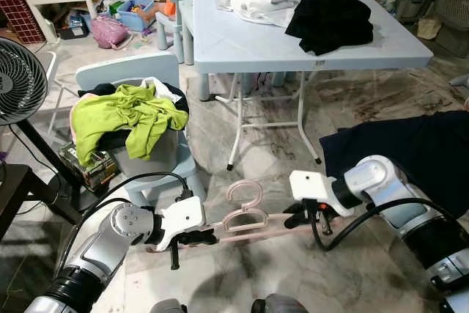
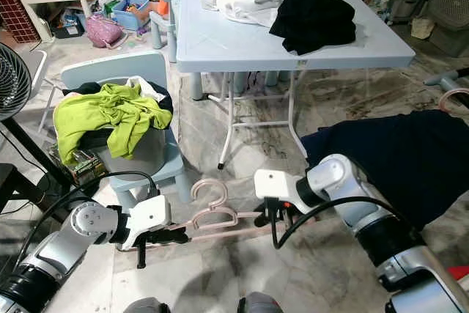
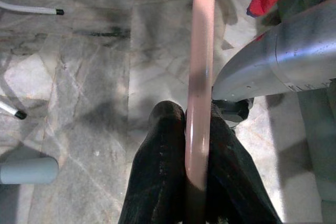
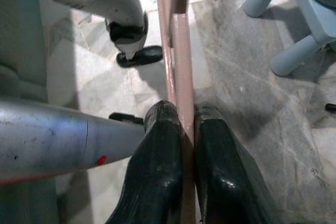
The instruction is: Hang hanger
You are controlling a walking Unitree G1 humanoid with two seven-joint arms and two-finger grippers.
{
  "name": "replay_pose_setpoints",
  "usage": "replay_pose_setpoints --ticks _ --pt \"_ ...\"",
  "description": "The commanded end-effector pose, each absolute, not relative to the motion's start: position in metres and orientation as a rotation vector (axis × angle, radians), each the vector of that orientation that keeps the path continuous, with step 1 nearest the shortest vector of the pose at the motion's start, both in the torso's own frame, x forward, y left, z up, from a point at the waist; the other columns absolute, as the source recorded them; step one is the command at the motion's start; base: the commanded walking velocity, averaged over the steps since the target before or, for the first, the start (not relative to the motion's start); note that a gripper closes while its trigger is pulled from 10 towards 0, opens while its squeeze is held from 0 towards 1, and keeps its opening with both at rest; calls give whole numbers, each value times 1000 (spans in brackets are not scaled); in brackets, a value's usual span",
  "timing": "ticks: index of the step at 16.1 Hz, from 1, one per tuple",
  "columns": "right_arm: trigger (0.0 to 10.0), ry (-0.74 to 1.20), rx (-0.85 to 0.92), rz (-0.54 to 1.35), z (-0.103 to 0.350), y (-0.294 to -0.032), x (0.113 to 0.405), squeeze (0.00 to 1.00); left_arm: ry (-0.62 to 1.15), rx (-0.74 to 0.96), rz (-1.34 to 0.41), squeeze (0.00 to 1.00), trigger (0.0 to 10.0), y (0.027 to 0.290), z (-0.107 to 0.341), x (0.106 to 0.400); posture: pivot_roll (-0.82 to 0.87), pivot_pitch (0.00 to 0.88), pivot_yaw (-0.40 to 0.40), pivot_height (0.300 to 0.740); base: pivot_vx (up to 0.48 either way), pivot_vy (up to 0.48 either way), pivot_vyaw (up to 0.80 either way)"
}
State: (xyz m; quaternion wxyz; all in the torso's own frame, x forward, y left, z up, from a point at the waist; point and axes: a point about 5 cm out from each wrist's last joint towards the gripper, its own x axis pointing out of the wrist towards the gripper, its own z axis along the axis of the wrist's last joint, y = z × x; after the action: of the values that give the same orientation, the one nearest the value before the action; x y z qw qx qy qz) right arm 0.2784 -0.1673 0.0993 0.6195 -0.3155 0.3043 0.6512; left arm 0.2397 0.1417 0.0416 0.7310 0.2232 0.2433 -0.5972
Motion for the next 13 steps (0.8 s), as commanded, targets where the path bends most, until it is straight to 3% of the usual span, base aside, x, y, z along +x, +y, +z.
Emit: replay_pose_setpoints --ticks 1,6,7,13 --pt "0 696 -782 1496 101 -167 281 0 517 512 -1313 0 10000 140 45 244 -80 14 -17 740 0 0 0" --pt "0 689 -850 1478 96 -168 281 0 517 505 -1304 0 10000 139 43 243 -78 12 -20 740 0 0 0" --pt "0 685 -859 1462 95 -170 282 0 511 489 -1275 1000 10000 139 44 246 -78 12 -20 740 0 0 0" --pt "0 653 -1006 1216 89 -193 304 0 409 545 -1105 1000 10000 141 52 263 -69 13 -8 740 0 0 0"
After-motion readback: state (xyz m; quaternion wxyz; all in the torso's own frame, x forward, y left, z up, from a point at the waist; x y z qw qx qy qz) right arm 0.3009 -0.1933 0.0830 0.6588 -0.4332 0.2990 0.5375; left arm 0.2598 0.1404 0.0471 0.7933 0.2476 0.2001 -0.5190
